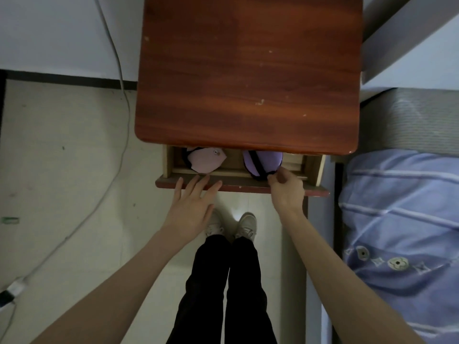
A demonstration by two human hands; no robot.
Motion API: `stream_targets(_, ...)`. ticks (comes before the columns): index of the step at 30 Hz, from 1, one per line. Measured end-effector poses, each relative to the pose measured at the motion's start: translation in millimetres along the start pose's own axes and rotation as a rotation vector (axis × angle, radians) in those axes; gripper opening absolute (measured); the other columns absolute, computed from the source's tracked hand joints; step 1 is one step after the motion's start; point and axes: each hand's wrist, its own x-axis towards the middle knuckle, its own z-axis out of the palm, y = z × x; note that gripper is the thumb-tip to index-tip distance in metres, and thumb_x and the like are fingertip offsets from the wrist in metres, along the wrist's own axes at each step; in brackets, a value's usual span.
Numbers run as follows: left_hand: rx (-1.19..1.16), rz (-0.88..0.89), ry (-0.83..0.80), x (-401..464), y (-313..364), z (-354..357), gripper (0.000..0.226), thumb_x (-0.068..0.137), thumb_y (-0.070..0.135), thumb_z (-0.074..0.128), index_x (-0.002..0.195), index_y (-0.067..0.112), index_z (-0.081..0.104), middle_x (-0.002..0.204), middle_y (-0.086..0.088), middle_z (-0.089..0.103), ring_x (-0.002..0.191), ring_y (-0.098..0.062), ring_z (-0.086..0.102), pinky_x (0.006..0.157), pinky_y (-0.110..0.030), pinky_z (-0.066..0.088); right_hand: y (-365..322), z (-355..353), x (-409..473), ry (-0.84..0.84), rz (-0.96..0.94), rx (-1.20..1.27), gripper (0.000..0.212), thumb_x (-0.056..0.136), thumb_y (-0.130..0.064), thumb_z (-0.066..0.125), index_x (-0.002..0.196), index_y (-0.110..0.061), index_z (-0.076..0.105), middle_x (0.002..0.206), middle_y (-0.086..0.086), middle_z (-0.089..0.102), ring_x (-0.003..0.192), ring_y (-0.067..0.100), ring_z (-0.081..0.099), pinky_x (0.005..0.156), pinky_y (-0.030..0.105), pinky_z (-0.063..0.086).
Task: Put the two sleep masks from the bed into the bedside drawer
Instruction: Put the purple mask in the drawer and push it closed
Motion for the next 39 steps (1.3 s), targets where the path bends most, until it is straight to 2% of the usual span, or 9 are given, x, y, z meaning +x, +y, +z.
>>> stream_targets(6, 0.038, -0.010, 0.131, 7, -1, -2, 0.041, 0.078, 0.014, 0.065, 0.118, 0.014, 0.056, 0.110, -0.014, 0.065, 0.103, -0.033, 0.060, 0.096, -0.051, 0.043, 36, -16, -21, 0.011, -0.444, -0.648, 0.027, 0.084, -0.023, 0.059, 0.108, -0.011, 0.061, 0.115, 0.009, 0.063, 0.113, 0.027, 0.051, 0.098, 0.040, 0.034)
stream_targets(10, 0.066, -0.015, 0.204, 16, -6, -2, 0.031, 0.070, 0.017, 0.074, 0.099, 0.012, 0.064, 0.088, -0.011, 0.067, 0.083, -0.032, 0.063, 0.078, -0.044, 0.049, 35, -18, -8, 0.042, -0.626, -0.938, 0.021, 0.072, -0.023, 0.072, 0.087, -0.010, 0.066, 0.089, 0.009, 0.071, 0.088, 0.030, 0.062, 0.081, 0.045, 0.044)
stream_targets(13, 0.134, 0.020, 0.273, 21, -8, -3, 0.023, 0.069, 0.016, 0.075, 0.089, 0.013, 0.065, 0.083, -0.009, 0.067, 0.082, -0.032, 0.062, 0.076, -0.045, 0.048, 28, -18, -1, 0.095, -0.688, -1.090, 0.023, 0.067, -0.025, 0.076, 0.079, -0.011, 0.064, 0.079, 0.007, 0.069, 0.079, 0.029, 0.061, 0.074, 0.041, 0.046)
stream_targets(18, 0.232, 0.056, 0.483, 23, -15, -11, 0.042, 0.067, 0.028, 0.076, 0.100, 0.012, 0.056, 0.107, -0.015, 0.064, 0.110, -0.029, 0.043, 0.093, -0.045, 0.029, 30, -22, -5, 0.327, -0.761, -1.062, 0.041, 0.064, -0.030, 0.077, 0.095, -0.012, 0.058, 0.092, 0.011, 0.067, 0.084, 0.030, 0.062, 0.074, 0.045, 0.049)
stream_targets(21, 0.259, 0.026, 0.534, 28, -20, -24, 0.059, 0.071, 0.037, 0.072, 0.120, 0.017, 0.047, 0.133, -0.017, 0.052, 0.130, -0.029, 0.031, 0.105, -0.052, 0.022, 22, -26, 0, 0.462, -0.882, -0.954, 0.047, 0.071, -0.025, 0.068, 0.113, -0.016, 0.051, 0.108, 0.014, 0.065, 0.103, 0.028, 0.049, 0.085, 0.050, 0.046)
stream_targets(24, 0.242, -0.024, 0.428, 37, -25, -39, 0.086, 0.069, 0.049, 0.068, 0.140, 0.026, 0.026, 0.151, -0.017, 0.029, 0.140, -0.035, 0.017, 0.110, -0.063, 0.011, 12, -32, 8, 0.404, -0.930, -0.983, 0.061, 0.071, -0.030, 0.068, 0.126, -0.017, 0.043, 0.126, 0.015, 0.058, 0.122, 0.031, 0.043, 0.099, 0.058, 0.038)
stream_targets(31, 0.281, 0.068, 0.336, 61, -25, -54, 0.082, 0.074, 0.039, 0.067, 0.142, 0.030, 0.021, 0.152, -0.012, 0.028, 0.140, -0.038, 0.021, 0.104, -0.072, 0.012, 2, -37, 29, 0.398, -0.917, -1.240, 0.068, 0.078, -0.041, 0.063, 0.134, -0.013, 0.038, 0.136, 0.011, 0.053, 0.125, 0.030, 0.049, 0.100, 0.058, 0.040)
stream_targets(35, 0.185, -0.029, 0.343, 72, -15, -57, 0.082, 0.078, 0.030, 0.064, 0.143, 0.032, 0.014, 0.155, -0.008, 0.022, 0.142, -0.035, 0.014, 0.105, -0.071, 0.006, -18, -29, 29, 0.438, -0.832, -1.176, 0.061, 0.075, -0.033, 0.068, 0.128, -0.016, 0.045, 0.127, 0.010, 0.059, 0.115, 0.029, 0.056, 0.093, 0.055, 0.045)
stream_targets(39, 0.175, -0.034, 0.340, 71, -12, -53, 0.083, 0.080, 0.038, 0.060, 0.144, 0.030, 0.008, 0.156, -0.009, 0.016, 0.143, -0.036, 0.009, 0.105, -0.072, 0.003, -32, -31, 17, 0.204, -0.712, -0.913, 0.059, 0.082, -0.030, 0.060, 0.135, -0.016, 0.037, 0.140, 0.012, 0.045, 0.129, 0.031, 0.039, 0.107, 0.058, 0.029)
